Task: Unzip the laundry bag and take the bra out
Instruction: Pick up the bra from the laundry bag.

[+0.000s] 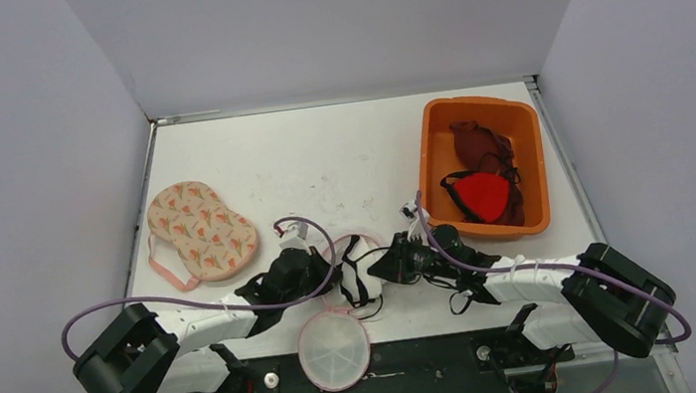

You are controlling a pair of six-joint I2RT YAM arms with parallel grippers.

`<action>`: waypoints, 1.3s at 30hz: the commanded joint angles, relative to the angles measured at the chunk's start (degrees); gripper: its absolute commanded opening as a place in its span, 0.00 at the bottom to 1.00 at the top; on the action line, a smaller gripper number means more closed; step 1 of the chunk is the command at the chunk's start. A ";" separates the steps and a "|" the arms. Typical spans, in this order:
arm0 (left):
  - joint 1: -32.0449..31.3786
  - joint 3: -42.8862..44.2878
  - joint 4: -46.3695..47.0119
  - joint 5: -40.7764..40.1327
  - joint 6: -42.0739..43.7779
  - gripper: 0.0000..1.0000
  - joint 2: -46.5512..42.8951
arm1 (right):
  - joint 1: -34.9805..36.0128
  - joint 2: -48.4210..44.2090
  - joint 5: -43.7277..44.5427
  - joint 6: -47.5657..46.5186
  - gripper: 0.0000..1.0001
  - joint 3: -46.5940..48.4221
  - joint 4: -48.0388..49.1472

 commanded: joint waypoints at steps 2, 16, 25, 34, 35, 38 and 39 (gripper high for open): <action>0.22 0.96 -3.56 -0.62 0.50 0.04 -5.55 | 0.36 -6.50 -0.49 -4.17 0.05 4.36 -7.16; 3.09 2.10 -20.15 -6.56 5.87 0.75 -23.67 | -2.45 -14.87 -14.34 -15.66 0.05 12.59 -28.06; 3.76 -0.01 -13.45 -4.44 6.48 0.77 -22.34 | -4.32 -15.60 -27.59 -1.77 0.05 6.98 -6.57; 4.19 0.83 -13.85 -4.33 7.14 0.77 -22.64 | -5.21 -17.98 -29.87 -1.88 0.05 13.38 -11.64; 4.27 0.83 -14.06 -4.50 7.11 0.78 -22.96 | -5.42 -19.02 -28.88 -4.39 0.05 15.16 -14.89; 4.54 0.68 -14.63 -4.87 7.32 0.78 -23.81 | -6.20 -21.40 -25.40 -8.65 0.05 18.53 -22.58; 4.56 0.66 -14.78 -4.95 7.36 0.78 -24.13 | -6.34 -22.17 -24.19 -9.94 0.05 19.59 -24.91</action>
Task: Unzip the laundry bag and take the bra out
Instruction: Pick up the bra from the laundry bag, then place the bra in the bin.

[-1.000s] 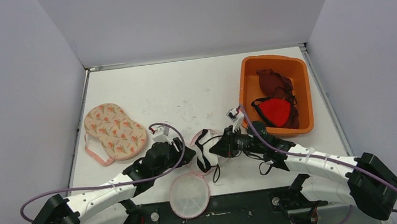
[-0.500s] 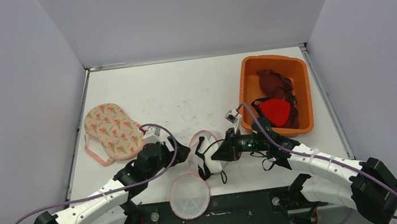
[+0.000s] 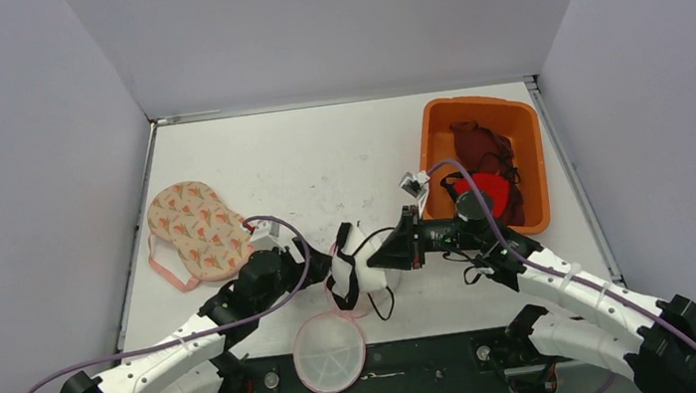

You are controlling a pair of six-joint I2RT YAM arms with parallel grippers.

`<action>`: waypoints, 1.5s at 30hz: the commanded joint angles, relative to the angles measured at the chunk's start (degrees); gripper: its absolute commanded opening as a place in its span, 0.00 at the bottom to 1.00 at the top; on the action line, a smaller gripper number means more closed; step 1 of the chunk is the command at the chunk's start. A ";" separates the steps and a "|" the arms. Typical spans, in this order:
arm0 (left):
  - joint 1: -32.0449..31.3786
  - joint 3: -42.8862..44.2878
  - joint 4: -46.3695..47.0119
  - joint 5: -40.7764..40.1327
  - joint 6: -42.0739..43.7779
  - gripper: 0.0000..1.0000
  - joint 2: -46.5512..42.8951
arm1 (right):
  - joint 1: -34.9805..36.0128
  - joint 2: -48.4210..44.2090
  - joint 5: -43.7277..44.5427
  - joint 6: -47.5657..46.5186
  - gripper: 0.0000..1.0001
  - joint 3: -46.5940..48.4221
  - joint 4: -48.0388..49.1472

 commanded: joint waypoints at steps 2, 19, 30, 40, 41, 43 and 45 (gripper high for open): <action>0.78 0.45 1.08 -0.42 1.20 0.78 -2.26 | -1.06 -5.72 5.52 -8.24 0.05 8.22 -9.69; 2.26 4.68 -11.48 -7.73 -1.51 0.78 -8.55 | -1.24 2.12 82.70 -25.80 0.05 48.74 -55.01; 2.78 3.26 -10.24 -16.07 -6.23 0.79 -15.13 | -6.00 13.66 104.06 -27.42 0.05 44.91 -44.51; 2.74 6.55 -21.52 -20.10 -14.74 0.82 -8.18 | -20.15 32.24 100.88 -25.16 0.05 54.90 -41.73; 2.72 7.04 -21.75 -20.47 -14.00 0.82 -8.00 | -21.14 34.53 100.19 -25.84 0.05 56.55 -41.65; 2.57 7.88 -22.32 -21.07 -12.79 0.82 -7.88 | -23.17 39.54 100.49 -25.97 0.05 60.33 -43.55; 2.41 8.74 -23.86 -22.93 -12.98 0.82 -7.88 | -25.00 42.83 100.35 -25.45 0.05 61.66 -43.99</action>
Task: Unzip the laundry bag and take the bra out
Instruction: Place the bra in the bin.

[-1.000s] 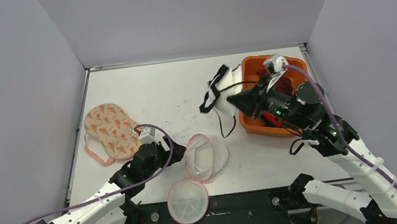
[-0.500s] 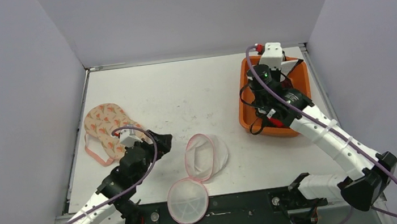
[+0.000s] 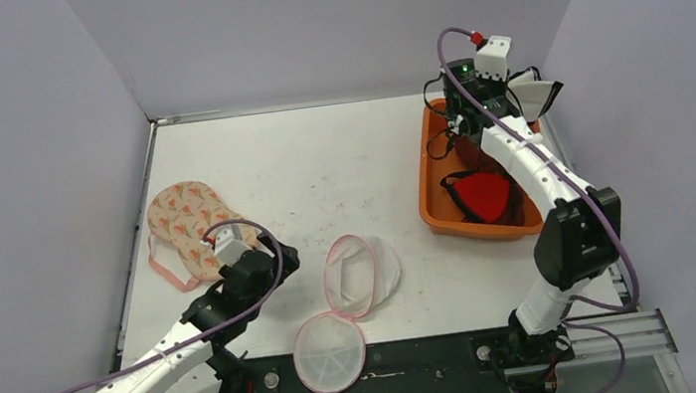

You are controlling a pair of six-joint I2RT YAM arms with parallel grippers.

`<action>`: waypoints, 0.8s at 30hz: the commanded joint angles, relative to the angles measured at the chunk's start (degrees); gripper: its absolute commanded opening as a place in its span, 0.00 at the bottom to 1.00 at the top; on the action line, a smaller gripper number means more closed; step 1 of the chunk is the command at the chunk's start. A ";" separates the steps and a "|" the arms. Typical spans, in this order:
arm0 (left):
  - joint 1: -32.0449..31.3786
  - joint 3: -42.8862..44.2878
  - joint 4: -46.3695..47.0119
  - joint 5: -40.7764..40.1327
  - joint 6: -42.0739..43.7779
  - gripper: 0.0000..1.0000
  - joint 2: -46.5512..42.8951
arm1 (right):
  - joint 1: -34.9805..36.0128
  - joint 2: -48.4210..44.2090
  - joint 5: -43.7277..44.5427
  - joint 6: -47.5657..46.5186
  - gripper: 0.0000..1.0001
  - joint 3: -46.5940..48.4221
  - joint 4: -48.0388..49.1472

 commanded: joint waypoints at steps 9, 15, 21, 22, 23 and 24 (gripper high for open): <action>-0.14 3.36 -1.03 -4.34 -1.29 0.82 1.94 | -3.65 13.77 0.50 -0.51 0.05 4.60 1.01; -0.40 2.53 -0.98 -2.74 -2.05 0.81 4.90 | -3.64 19.97 -1.08 -0.70 0.05 4.60 0.99; -0.49 1.54 1.94 -1.44 -1.75 0.81 7.08 | -2.35 22.40 -5.19 -0.20 0.06 3.49 1.96; -0.56 1.66 2.30 -1.18 -1.75 0.81 7.65 | -2.01 22.54 -5.79 -0.18 0.06 3.46 2.01; -0.59 1.83 2.47 -1.05 -1.75 0.81 8.24 | -1.59 22.65 -6.07 -0.12 0.06 3.36 2.02; -0.67 2.02 2.60 -0.93 -1.74 0.81 8.73 | -1.15 22.53 -6.35 -0.14 0.06 3.34 2.14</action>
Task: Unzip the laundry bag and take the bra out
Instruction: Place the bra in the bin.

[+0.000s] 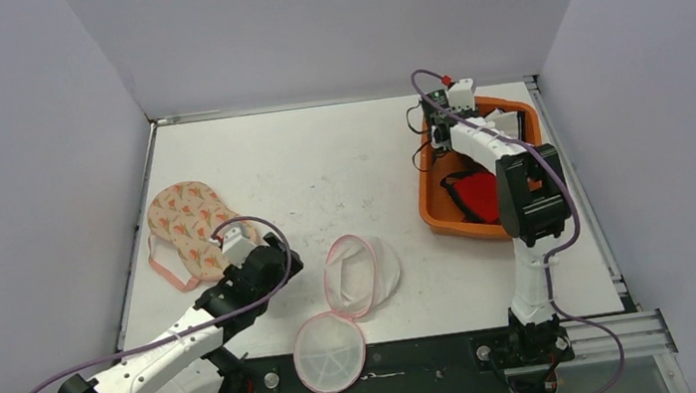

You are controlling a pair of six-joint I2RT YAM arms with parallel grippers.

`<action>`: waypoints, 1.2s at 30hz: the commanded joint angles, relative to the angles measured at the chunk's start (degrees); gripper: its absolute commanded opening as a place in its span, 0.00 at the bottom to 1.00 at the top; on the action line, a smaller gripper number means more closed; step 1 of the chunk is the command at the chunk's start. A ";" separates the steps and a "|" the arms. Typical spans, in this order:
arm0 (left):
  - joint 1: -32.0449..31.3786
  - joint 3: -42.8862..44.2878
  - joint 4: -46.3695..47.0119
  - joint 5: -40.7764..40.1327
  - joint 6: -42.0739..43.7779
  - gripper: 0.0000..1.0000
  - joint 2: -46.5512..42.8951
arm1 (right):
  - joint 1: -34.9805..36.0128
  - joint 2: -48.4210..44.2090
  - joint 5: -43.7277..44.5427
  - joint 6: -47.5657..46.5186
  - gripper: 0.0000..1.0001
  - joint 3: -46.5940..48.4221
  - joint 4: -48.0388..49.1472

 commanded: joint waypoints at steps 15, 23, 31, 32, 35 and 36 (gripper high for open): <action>-0.79 0.38 2.90 0.71 -0.01 0.80 1.97 | 6.18 -0.08 -5.35 0.75 0.43 0.37 -2.47; -0.80 -0.11 3.17 0.69 0.39 0.80 0.74 | 7.78 -6.71 -5.97 1.21 0.80 4.25 -3.29; -0.73 0.74 3.15 1.60 1.24 0.83 2.18 | 11.17 -16.64 -8.09 2.43 0.94 10.10 -5.67; -0.72 0.75 2.64 1.80 1.81 0.84 1.95 | 12.88 -20.62 -9.71 3.79 0.95 8.83 -5.78; -0.66 0.60 2.49 3.22 4.11 0.85 0.79 | 16.43 -28.98 -18.66 4.77 0.95 0.43 -0.56; -0.58 0.39 2.44 3.92 5.00 0.86 0.17 | 17.82 -31.98 -22.97 5.14 0.94 -3.73 2.12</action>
